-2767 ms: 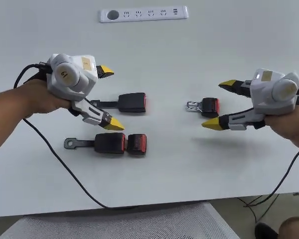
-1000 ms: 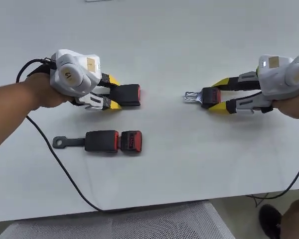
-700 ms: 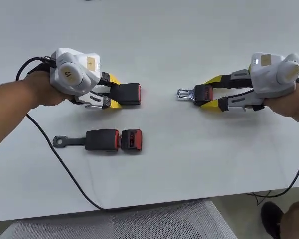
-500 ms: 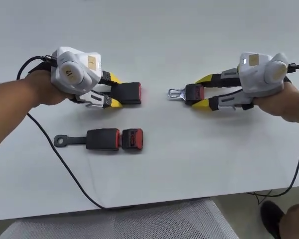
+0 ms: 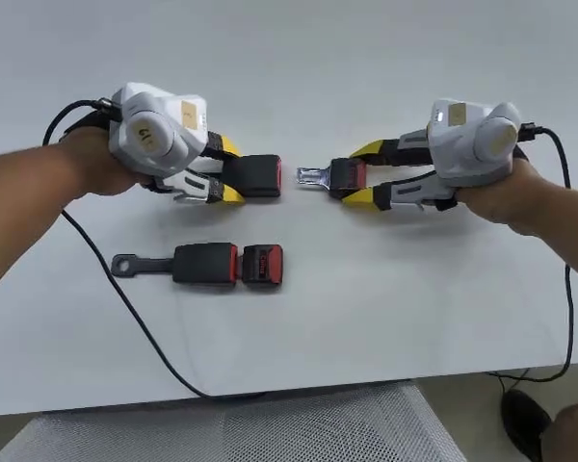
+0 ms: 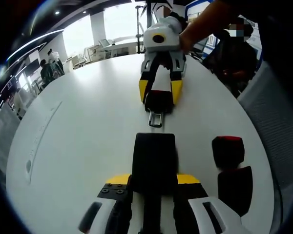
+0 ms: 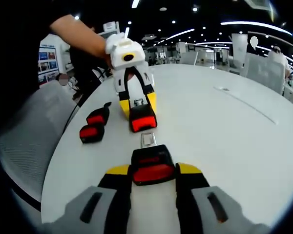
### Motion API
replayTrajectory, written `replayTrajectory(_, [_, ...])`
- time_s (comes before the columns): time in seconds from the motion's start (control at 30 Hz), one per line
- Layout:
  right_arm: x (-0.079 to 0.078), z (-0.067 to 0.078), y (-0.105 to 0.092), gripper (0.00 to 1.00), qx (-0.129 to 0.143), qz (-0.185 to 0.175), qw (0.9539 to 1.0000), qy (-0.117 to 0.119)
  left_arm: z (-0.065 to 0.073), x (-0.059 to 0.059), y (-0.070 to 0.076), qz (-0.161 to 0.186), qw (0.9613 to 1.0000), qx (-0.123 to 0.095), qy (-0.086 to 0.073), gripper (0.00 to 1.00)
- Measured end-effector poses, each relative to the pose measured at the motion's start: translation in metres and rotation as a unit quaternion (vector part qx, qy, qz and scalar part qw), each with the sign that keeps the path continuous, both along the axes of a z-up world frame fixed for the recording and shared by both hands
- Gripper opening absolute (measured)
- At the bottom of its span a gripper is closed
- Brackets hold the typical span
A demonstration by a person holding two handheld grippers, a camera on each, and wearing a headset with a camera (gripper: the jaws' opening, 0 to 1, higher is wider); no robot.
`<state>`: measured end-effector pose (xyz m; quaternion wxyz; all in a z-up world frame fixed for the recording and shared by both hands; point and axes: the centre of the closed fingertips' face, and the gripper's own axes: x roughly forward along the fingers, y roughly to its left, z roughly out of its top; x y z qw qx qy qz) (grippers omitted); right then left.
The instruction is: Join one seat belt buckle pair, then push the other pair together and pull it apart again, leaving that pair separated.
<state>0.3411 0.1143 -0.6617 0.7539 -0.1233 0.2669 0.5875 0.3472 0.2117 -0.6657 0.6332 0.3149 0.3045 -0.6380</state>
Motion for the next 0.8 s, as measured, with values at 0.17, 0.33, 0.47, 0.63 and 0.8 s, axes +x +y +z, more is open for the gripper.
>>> replayTrajectory(0.17, [0.002,0.000,0.017,0.34,0.007,0.011,0.9999,-0.003,0.000,0.000,0.000,-0.001,1.0000,0.001,0.000,0.33])
replayTrajectory(0.33, [0.001,0.000,0.024,0.34,-0.001,0.019,0.9998,-0.005,0.000,0.001,0.000,-0.001,1.0000,0.001,0.000,0.33])
replayTrajectory(0.47, [0.001,-0.001,0.031,0.34,-0.011,0.022,0.9997,-0.008,0.000,0.001,0.000,-0.002,1.0000,0.002,-0.001,0.33])
replayTrajectory(0.63, [-0.002,-0.002,0.030,0.34,-0.012,0.015,0.9998,-0.002,0.000,0.001,0.001,-0.003,1.0000,0.004,-0.004,0.33])
replayTrajectory(0.8, [-0.004,-0.002,0.031,0.34,-0.018,0.008,0.9998,0.001,0.000,0.000,0.001,-0.010,0.9999,0.008,-0.007,0.32])
